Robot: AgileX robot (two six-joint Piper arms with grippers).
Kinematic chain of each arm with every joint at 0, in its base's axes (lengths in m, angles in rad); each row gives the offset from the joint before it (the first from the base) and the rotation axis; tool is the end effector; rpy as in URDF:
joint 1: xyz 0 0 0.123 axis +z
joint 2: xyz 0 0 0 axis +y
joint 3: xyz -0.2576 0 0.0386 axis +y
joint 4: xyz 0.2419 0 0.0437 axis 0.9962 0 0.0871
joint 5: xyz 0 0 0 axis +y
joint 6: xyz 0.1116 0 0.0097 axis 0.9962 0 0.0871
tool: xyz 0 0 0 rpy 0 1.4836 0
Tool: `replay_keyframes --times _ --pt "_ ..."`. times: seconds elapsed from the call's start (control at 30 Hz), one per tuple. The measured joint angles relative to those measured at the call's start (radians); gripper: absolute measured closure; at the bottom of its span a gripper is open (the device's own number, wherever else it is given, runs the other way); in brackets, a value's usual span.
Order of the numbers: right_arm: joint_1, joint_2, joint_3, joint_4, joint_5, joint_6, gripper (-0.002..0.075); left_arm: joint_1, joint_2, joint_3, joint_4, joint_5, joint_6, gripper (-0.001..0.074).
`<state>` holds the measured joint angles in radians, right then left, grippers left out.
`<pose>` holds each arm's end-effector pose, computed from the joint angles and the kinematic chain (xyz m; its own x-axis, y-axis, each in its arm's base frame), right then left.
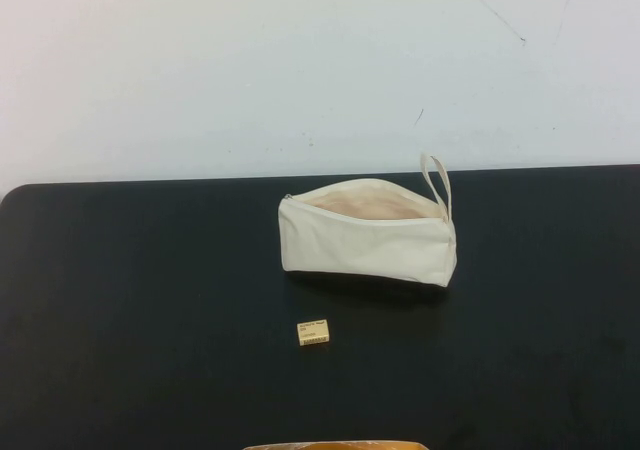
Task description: Put eraser into pencil case
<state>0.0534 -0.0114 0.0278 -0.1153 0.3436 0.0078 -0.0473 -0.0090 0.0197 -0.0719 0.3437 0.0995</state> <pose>0.0925 0.0006 0.1684 -0.2641 -0.1148 -0.9576 -0.0428 0.9933 -0.1073 0.0922 -0.0071 0.1709 -0.2606 0.0441 -0.9644 0.0789 0.9966 0.0243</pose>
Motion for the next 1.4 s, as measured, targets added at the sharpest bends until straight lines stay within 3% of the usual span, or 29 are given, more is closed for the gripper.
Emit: replay_keyframes --times 1.4 --pt "0.0 0.0 0.0 0.0 0.0 0.0 0.0727 0.0 0.0 0.0 0.019 -0.002 0.053 0.0736"
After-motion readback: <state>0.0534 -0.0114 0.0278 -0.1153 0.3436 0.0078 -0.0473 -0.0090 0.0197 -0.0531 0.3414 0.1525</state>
